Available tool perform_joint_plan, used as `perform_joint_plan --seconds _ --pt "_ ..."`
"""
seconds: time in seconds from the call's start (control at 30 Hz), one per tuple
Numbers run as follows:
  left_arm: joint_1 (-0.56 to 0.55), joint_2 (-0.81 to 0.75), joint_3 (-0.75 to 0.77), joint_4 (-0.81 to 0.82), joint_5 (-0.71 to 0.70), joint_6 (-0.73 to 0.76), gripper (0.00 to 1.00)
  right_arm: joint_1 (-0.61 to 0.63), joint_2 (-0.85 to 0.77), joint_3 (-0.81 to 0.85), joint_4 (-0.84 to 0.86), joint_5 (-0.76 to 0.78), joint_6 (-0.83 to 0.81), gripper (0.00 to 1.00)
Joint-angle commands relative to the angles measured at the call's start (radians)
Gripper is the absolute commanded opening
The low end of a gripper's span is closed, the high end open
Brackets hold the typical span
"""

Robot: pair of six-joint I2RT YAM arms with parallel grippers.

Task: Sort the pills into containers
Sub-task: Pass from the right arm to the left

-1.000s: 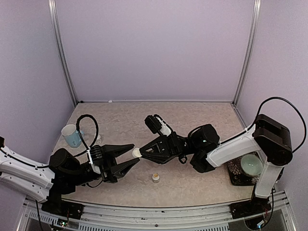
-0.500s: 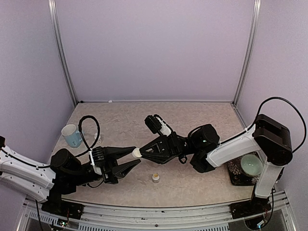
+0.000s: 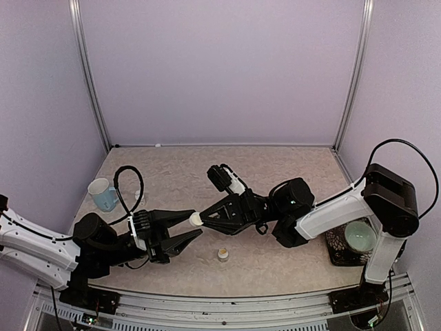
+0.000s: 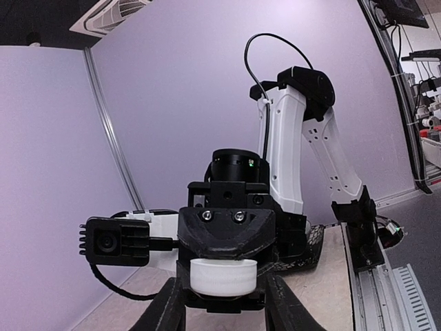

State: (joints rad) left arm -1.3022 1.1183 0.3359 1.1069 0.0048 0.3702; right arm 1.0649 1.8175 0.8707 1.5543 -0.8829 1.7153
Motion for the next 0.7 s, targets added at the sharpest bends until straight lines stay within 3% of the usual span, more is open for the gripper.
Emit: perform_joint_plan --seconds 0.0,0.23,0.43,0.67 --pt "0.007 0.001 0.023 0.02 0.015 0.003 0.4 0.004 -0.019 0.006 0.272 -0.014 -0.005 0.13" --pt "0.007 -0.005 0.023 0.025 0.018 0.005 0.4 0.004 -0.018 0.004 0.271 -0.014 -0.007 0.12" --pt "0.006 -0.007 0.021 0.027 0.024 0.003 0.32 0.005 -0.014 0.002 0.272 -0.014 -0.007 0.13" --pt "0.007 -0.012 0.023 0.033 0.022 0.001 0.29 0.005 -0.009 0.002 0.272 -0.015 -0.005 0.13"
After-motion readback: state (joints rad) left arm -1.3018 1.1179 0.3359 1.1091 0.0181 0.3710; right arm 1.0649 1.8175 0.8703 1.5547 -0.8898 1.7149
